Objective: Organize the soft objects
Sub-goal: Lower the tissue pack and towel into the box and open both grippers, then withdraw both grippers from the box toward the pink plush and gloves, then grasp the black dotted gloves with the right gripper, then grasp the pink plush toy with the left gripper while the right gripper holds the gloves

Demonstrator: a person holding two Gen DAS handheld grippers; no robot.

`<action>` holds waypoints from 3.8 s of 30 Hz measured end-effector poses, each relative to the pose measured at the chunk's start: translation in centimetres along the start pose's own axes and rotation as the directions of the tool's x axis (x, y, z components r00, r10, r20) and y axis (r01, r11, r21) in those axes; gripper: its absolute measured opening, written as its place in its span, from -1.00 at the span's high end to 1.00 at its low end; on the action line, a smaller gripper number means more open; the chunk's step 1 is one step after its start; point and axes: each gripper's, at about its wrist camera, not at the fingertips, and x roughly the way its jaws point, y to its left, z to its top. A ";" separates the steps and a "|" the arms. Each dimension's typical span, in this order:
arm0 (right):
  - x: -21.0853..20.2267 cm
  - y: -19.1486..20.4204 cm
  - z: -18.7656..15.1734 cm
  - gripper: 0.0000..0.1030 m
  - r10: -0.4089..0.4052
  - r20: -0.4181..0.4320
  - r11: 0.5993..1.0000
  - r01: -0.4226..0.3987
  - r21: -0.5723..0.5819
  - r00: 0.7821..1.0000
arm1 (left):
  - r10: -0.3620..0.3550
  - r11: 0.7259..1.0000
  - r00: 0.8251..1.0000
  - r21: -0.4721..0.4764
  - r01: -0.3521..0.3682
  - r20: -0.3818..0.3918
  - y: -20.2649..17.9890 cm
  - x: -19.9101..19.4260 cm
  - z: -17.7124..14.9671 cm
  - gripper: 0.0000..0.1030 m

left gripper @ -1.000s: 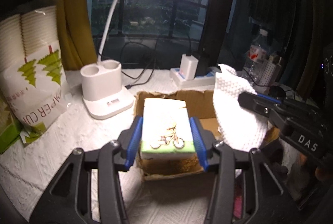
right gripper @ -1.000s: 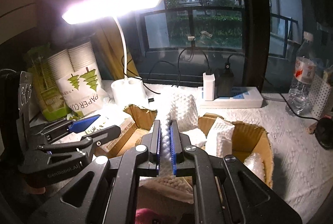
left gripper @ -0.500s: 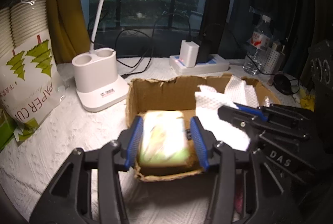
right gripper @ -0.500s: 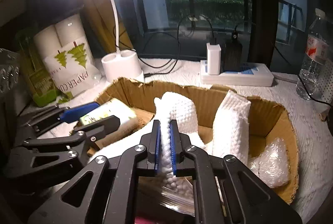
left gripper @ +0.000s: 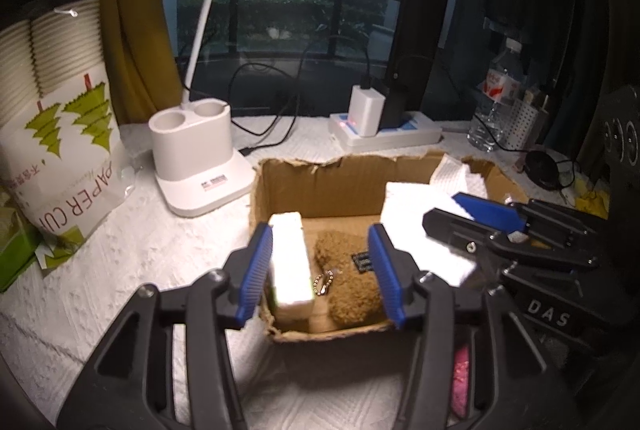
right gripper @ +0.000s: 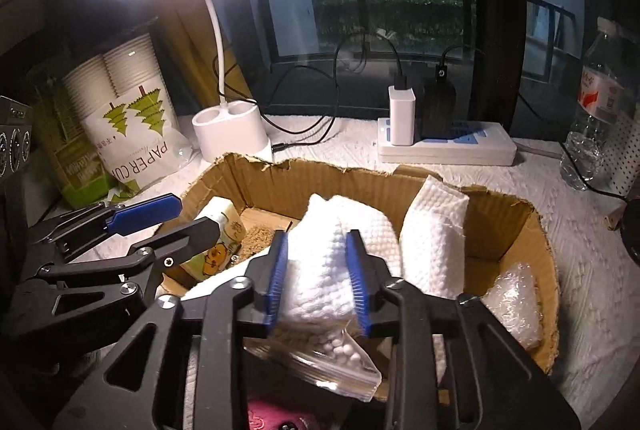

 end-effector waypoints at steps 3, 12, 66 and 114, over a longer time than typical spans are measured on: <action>-0.8 0.1 0.1 0.25 -0.007 0.013 1.000 0.007 -0.001 1.000 | 0.005 1.000 1.000 0.002 -0.005 0.006 -0.2 -0.6 0.0 -0.01; -3.8 -0.1 0.1 0.24 -0.035 0.056 0.999 0.035 0.006 0.998 | 0.007 1.000 0.999 0.006 -0.007 0.031 -0.7 -2.7 0.0 -0.05; -9.6 -3.5 -8.9 0.13 -0.137 -0.007 0.981 0.137 0.135 0.991 | -0.052 0.997 0.998 0.058 0.053 -0.019 -6.6 -6.3 -5.9 -0.48; -8.2 -6.1 -9.9 0.41 -0.098 -0.028 0.974 0.101 0.200 0.995 | -0.041 0.983 0.982 0.171 0.073 -0.185 -10.8 -1.3 -7.3 -0.48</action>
